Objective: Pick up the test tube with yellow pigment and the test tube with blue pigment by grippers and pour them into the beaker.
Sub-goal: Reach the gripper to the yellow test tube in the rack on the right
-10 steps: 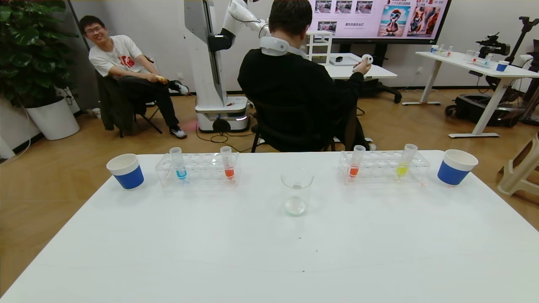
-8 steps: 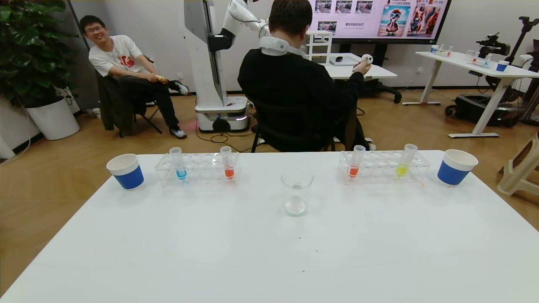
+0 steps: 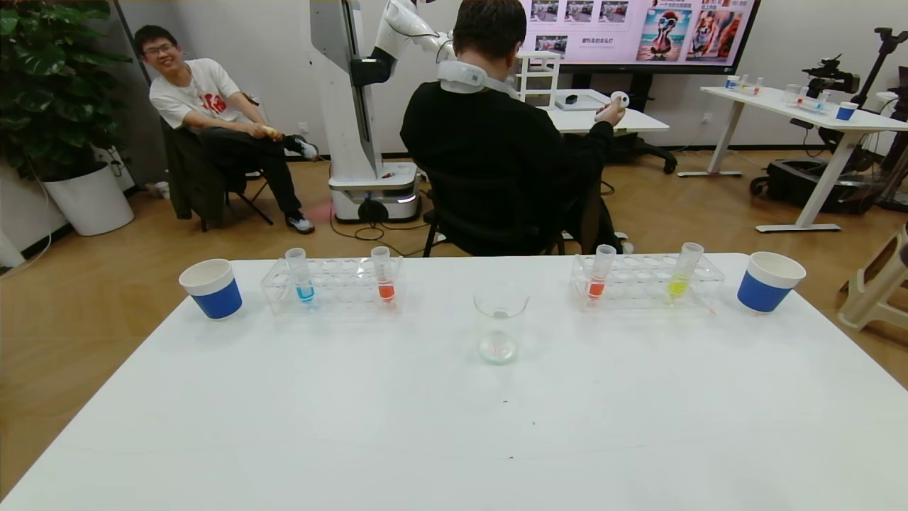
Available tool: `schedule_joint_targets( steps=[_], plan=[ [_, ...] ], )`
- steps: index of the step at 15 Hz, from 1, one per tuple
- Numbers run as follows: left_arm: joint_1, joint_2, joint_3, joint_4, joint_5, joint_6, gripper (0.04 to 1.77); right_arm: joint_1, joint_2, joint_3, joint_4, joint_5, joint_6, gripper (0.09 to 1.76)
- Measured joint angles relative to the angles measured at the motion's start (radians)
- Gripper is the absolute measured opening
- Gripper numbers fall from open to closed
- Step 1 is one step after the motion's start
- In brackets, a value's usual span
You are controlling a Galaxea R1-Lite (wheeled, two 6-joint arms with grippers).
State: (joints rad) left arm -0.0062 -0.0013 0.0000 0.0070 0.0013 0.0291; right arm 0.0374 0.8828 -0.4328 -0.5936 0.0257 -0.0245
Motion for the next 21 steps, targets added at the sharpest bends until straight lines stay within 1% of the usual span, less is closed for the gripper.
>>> schedule_joint_targets(
  steps=[5,10,11,13,15,18,21],
  plan=[
    [0.0,0.0,0.0,0.0,0.0,0.0,1.75,-0.035,0.451,-0.004,-0.396,0.048,0.005,1.74],
    [0.0,0.0,0.0,0.0,0.0,0.0,1.75,-0.093,0.854,0.029,-0.839,0.115,0.031,1.74],
    [0.0,0.0,0.0,0.0,0.0,0.0,1.75,-0.103,0.933,0.04,-0.899,0.13,0.033,1.74],
    [0.0,0.0,0.0,0.0,0.0,0.0,1.75,-0.117,1.055,0.055,-0.956,0.149,0.059,1.74],
    [0.0,0.0,0.0,0.0,0.0,0.0,1.75,-0.126,1.133,0.04,-0.966,0.156,0.089,1.74],
    [0.0,0.0,0.0,0.0,0.0,0.0,1.75,-0.146,1.197,-0.019,-0.968,0.158,0.089,1.74],
    [0.0,0.0,0.0,0.0,0.0,0.0,1.75,-0.156,1.246,-0.113,-0.968,0.159,0.088,1.74]
  ],
)
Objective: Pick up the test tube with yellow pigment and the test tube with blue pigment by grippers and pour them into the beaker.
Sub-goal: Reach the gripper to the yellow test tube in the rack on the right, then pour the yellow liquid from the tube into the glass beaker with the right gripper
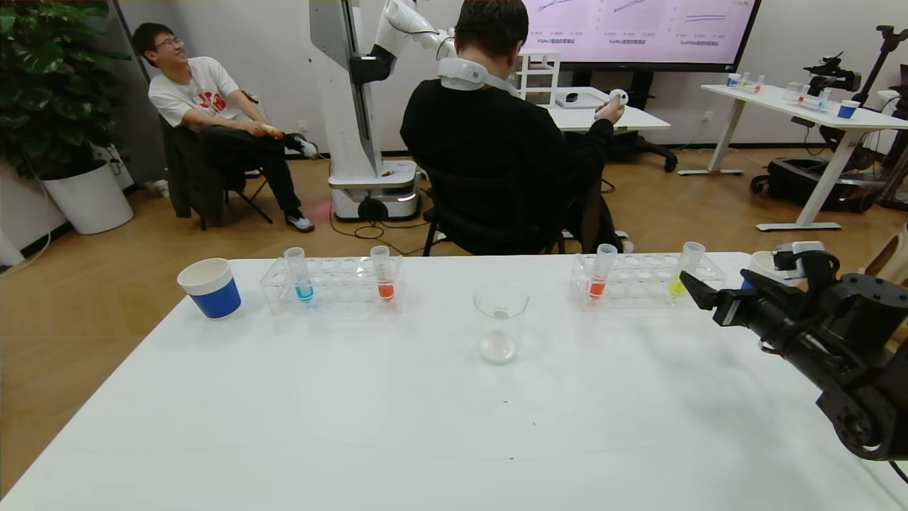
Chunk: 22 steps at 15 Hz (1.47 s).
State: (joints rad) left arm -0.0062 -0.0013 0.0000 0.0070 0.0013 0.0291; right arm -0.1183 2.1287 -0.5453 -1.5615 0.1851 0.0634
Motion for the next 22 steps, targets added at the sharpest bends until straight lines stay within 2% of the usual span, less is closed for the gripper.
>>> schedule_joint_targets(
  steps=[5,8,15,16,17,19,20,21,22],
  plan=[
    [0.0,0.0,0.0,0.0,0.0,0.0,1.75,-0.005,0.117,-0.22,0.0,-0.007,-0.002,1.74],
    [0.0,0.0,0.0,0.0,0.0,0.0,1.75,-0.001,0.188,-0.31,0.0,-0.003,-0.002,1.74],
    [0.0,0.0,0.0,0.0,0.0,0.0,1.75,0.003,0.246,-0.381,0.002,0.031,-0.005,1.72],
    [0.0,0.0,0.0,0.0,0.0,0.0,1.75,0.003,0.25,-0.384,0.001,0.031,-0.006,1.58],
    [0.0,0.0,0.0,0.0,0.0,0.0,1.75,0.004,0.254,-0.389,0.001,0.031,-0.007,1.28],
    [0.0,0.0,0.0,0.0,0.0,0.0,1.75,0.007,0.257,-0.392,0.0,0.029,-0.008,0.46],
    [0.0,0.0,0.0,0.0,0.0,0.0,1.75,0.008,0.257,-0.392,0.0,0.03,-0.009,0.34],
    [0.0,0.0,0.0,-0.001,0.0,0.0,1.75,0.01,0.257,-0.392,0.0,0.03,-0.009,0.49],
    [0.0,0.0,0.0,0.0,0.0,0.0,1.75,0.011,0.256,-0.392,0.0,0.031,-0.008,0.57]
  ],
)
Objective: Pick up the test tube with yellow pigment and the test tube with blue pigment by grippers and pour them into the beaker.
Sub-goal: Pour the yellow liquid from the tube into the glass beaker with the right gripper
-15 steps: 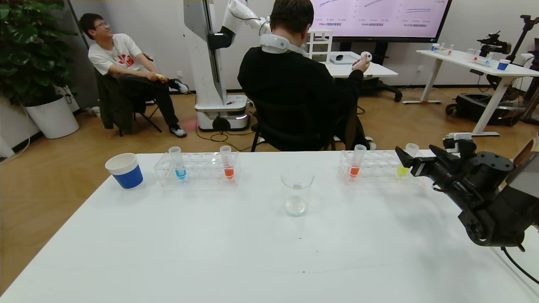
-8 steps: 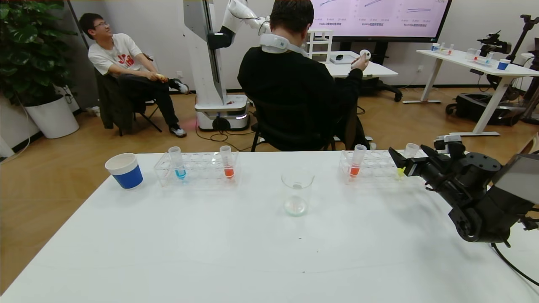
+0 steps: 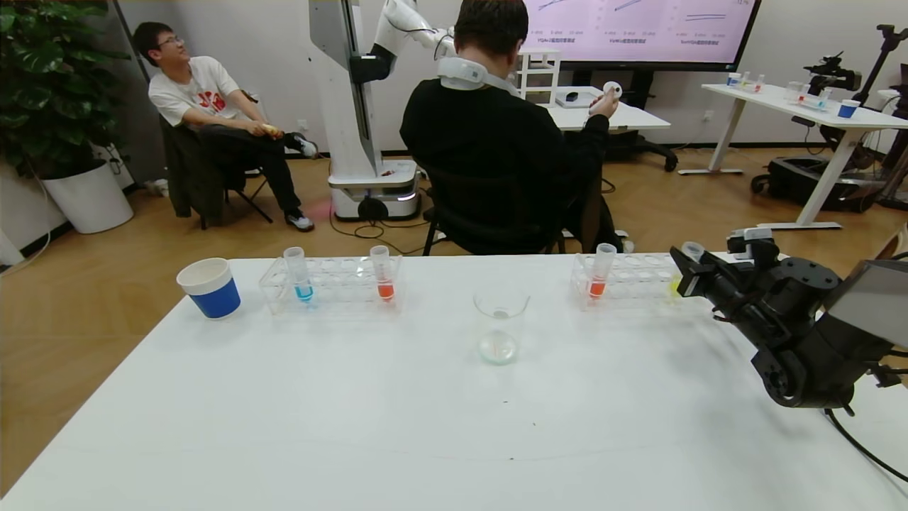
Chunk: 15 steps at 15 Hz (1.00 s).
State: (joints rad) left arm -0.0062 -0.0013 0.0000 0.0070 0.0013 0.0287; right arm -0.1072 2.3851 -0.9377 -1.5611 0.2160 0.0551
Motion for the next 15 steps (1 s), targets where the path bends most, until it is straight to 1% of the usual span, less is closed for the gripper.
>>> schedule_joint_targets(
  steps=[1,6,10,12,15],
  plan=[
    [0.0,0.0,0.0,0.0,0.0,0.0,1.75,-0.003,-0.001,-0.001,0.001,0.0,0.0,0.51],
    [0.0,0.0,0.0,0.0,0.0,0.0,1.75,-0.009,-0.05,0.002,0.011,0.001,-0.003,0.51],
    [0.0,0.0,0.0,0.0,0.0,0.0,1.75,-0.011,-0.162,-0.001,0.122,0.002,-0.008,0.51],
    [0.0,0.0,0.0,0.0,0.0,0.0,1.75,-0.014,-0.194,-0.001,0.125,0.008,-0.041,0.51],
    [0.0,0.0,0.0,0.0,0.0,0.0,1.75,-0.015,-0.213,0.001,0.117,0.009,-0.048,0.51]
  ],
)
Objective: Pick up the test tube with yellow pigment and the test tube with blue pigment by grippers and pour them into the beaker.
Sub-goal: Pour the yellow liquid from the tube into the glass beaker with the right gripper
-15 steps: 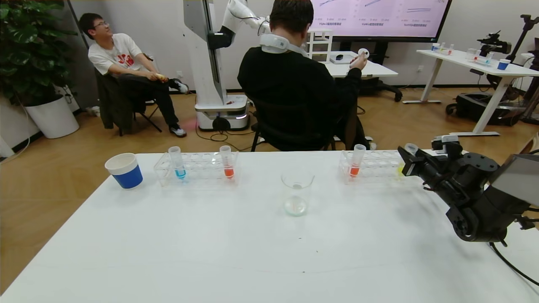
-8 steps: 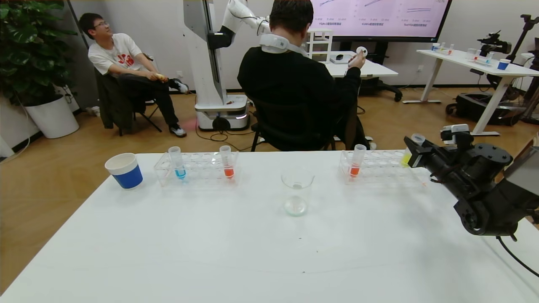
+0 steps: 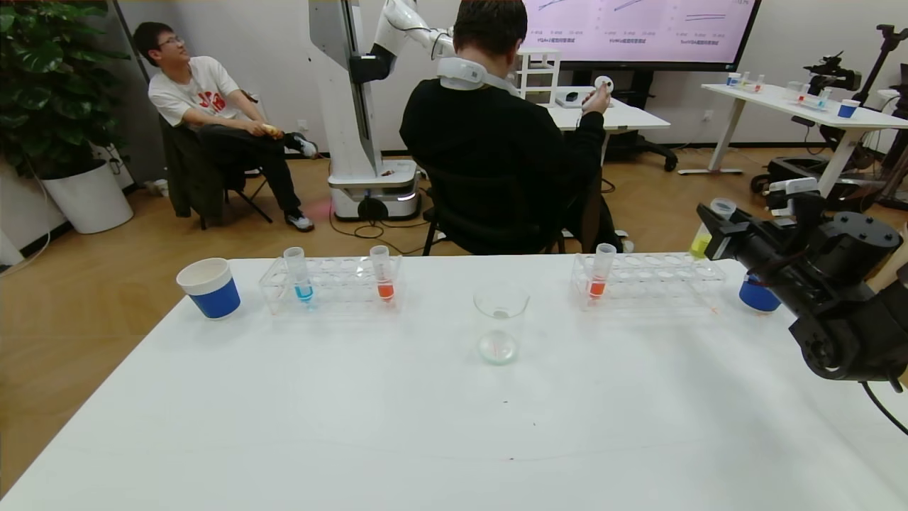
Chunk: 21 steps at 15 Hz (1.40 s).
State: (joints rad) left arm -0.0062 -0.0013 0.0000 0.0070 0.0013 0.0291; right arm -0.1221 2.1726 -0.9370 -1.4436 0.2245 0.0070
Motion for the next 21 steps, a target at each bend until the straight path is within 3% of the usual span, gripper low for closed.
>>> schedule_joint_targets(
  steps=[3,7,11,17,21],
  plan=[
    [0.0,0.0,0.0,0.0,0.0,-0.001,1.75,0.021,-0.014,-0.004,-0.005,0.013,0.001,0.51],
    [0.0,0.0,0.0,0.0,0.0,0.0,1.75,0.066,-0.04,-0.01,-0.004,0.161,-0.052,0.51],
    [0.0,0.0,0.0,0.0,0.0,0.0,1.75,0.178,-0.054,-0.05,0.013,0.192,-0.124,0.51],
    [0.0,0.0,0.0,0.0,0.0,0.0,1.75,0.369,-0.056,-0.101,0.049,0.227,-0.361,0.51],
    [0.0,0.0,0.0,0.0,0.0,0.0,1.75,0.458,-0.013,-0.069,-0.103,0.311,-0.515,0.51]
  ],
)
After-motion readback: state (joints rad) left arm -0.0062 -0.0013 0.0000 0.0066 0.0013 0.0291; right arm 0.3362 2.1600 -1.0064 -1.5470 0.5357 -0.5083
